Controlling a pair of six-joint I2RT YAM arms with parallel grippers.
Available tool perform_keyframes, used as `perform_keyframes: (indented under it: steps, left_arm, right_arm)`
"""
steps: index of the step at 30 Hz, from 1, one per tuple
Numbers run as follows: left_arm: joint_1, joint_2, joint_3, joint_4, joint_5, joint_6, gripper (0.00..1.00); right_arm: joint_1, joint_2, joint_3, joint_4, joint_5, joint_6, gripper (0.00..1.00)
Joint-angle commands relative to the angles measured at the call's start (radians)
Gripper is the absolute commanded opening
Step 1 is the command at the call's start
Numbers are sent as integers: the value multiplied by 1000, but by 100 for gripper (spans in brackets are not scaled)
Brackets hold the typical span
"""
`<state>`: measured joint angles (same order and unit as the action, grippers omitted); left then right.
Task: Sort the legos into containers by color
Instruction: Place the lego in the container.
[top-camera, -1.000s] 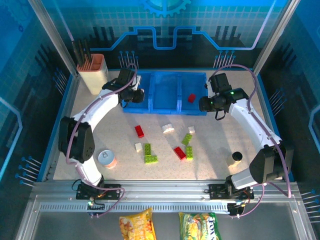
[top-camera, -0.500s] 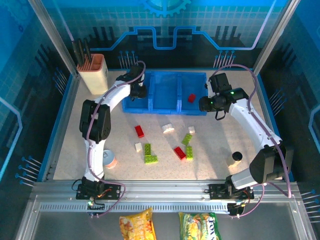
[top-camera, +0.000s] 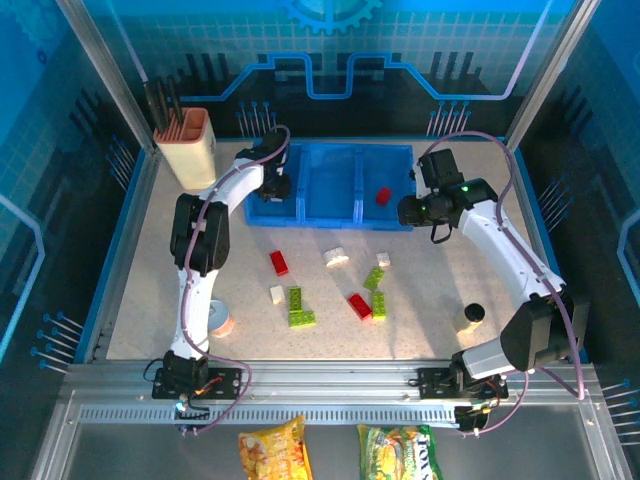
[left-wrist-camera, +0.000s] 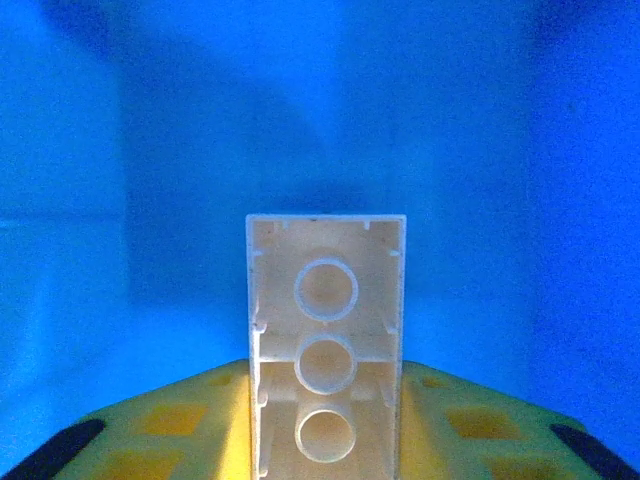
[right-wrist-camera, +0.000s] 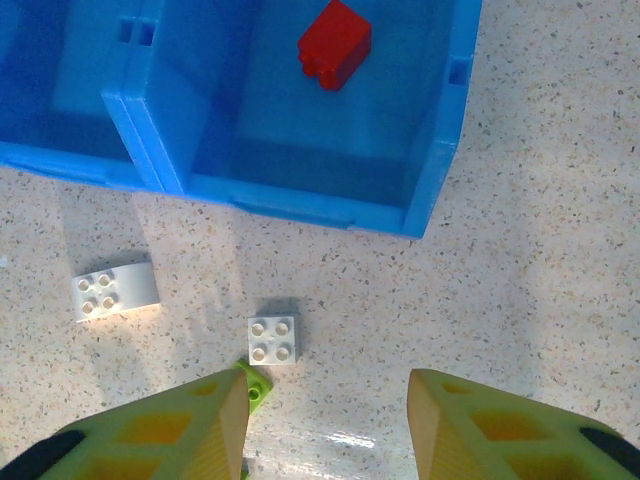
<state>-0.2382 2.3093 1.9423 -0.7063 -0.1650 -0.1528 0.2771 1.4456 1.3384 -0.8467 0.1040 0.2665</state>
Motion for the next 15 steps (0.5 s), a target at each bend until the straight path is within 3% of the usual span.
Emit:
perform_keyframes:
  steps: [1,4,15]
  left_arm:
    - [5,3,32,-41,0,2,45]
    - [5,-23,19,-42,11,-1,51]
    - [5,-231,-104,-51,71,-8,51]
  right_arm:
    - [26,-17,-8,-19,0,16,46]
    - [41,-18,0,-27,5,19,46]
    - [136,-11,-6,-52,43,58,46]
